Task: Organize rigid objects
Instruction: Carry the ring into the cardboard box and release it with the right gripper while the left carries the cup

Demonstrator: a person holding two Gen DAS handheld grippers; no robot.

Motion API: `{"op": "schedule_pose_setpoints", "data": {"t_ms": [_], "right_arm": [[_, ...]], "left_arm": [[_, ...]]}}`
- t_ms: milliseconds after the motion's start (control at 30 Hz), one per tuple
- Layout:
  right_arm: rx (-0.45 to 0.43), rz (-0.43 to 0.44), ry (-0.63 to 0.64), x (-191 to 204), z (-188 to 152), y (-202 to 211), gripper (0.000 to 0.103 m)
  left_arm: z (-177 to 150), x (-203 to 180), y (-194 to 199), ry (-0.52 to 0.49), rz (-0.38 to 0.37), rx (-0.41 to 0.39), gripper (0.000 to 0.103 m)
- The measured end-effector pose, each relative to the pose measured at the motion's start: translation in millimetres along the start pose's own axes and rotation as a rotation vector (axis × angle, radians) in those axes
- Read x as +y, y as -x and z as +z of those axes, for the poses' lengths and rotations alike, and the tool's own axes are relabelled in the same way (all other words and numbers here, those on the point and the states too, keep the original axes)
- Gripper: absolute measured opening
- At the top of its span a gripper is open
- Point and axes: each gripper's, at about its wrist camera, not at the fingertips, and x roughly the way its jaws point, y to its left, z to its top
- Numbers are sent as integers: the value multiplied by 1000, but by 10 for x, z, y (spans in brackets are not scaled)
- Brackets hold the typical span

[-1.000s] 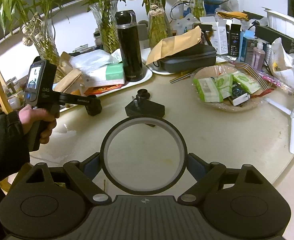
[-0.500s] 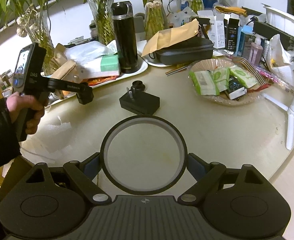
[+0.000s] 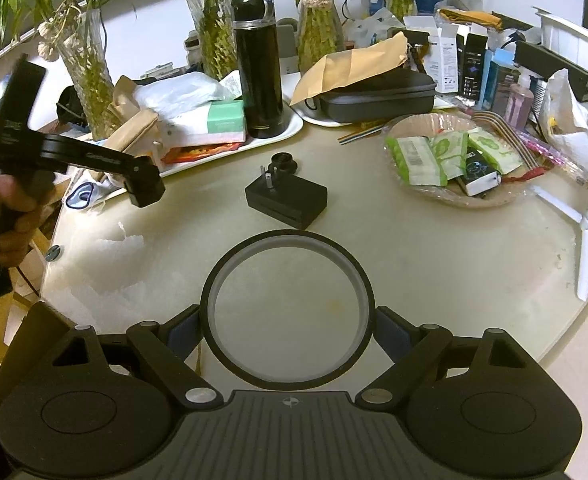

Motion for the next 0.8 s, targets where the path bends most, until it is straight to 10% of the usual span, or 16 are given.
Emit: {"op": "schedule_pose_setpoints", "data": {"t_ms": [800], "right_arm": [[-36, 7, 55, 222, -105, 142, 91]], "left_arm": [[-539, -305, 890, -41, -108, -37, 42]]}}
